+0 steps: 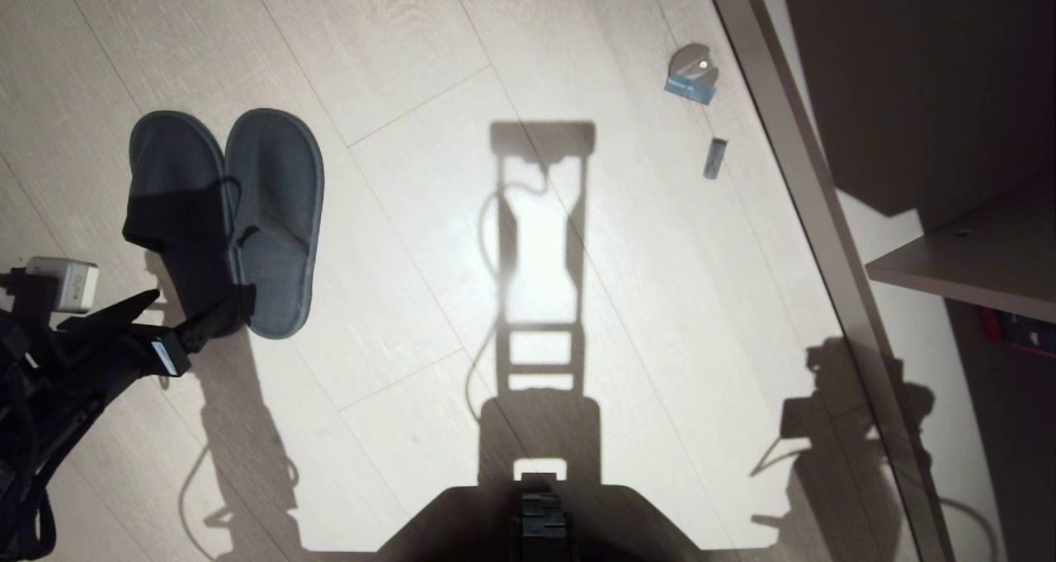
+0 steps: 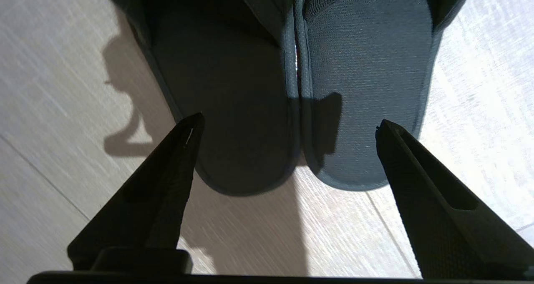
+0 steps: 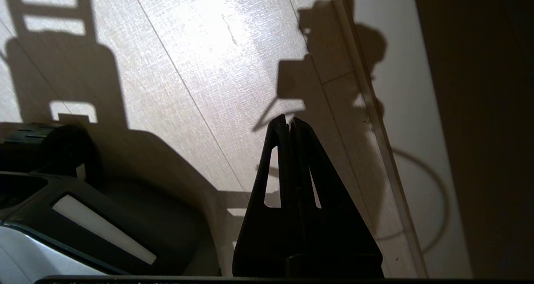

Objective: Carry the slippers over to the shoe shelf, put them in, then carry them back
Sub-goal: Pick up the slippers on the floor

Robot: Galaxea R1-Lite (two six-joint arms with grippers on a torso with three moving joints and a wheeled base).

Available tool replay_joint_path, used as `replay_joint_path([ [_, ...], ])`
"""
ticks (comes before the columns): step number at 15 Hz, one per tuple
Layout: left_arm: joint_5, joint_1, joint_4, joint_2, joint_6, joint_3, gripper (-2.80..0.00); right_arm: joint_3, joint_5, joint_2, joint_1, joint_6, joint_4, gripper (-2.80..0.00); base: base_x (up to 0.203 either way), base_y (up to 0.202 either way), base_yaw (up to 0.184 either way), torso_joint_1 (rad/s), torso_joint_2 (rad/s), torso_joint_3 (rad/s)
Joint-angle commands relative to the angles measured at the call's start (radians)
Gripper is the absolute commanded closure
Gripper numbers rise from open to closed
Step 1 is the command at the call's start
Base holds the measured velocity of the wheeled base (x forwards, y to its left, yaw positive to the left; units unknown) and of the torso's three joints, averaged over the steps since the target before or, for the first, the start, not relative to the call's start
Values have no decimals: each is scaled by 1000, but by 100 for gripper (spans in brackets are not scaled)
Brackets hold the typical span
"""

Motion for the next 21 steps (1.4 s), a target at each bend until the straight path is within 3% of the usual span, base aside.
replay_joint_path([
  [1,-3,-2,-8,44,42,-47,-280,0,0,0,0,0,1,0,0,0,0,0,0,0],
  [4,-5,5,-8,64,90,-116,-280,-1,0,0,0,0,1,0,0,0,0,0,0,0],
  [10,-6,3,-8,101,113,-234,-280,-1,2,0,0,-7,1,0,0,0,0,0,0,0],
  [14,-3,-15,-8,103,94,-289,-280,-1,3,0,0,-13,1,0,0,0,0,0,0,0],
  [17,-3,-53,-8,84,14,-279,-280,-1,3,0,0,-13,1,0,0,0,0,0,0,0],
  [21,-2,-62,-8,88,-6,-302,-280,0,3,0,0,-13,1,0,0,0,0,0,0,0],
])
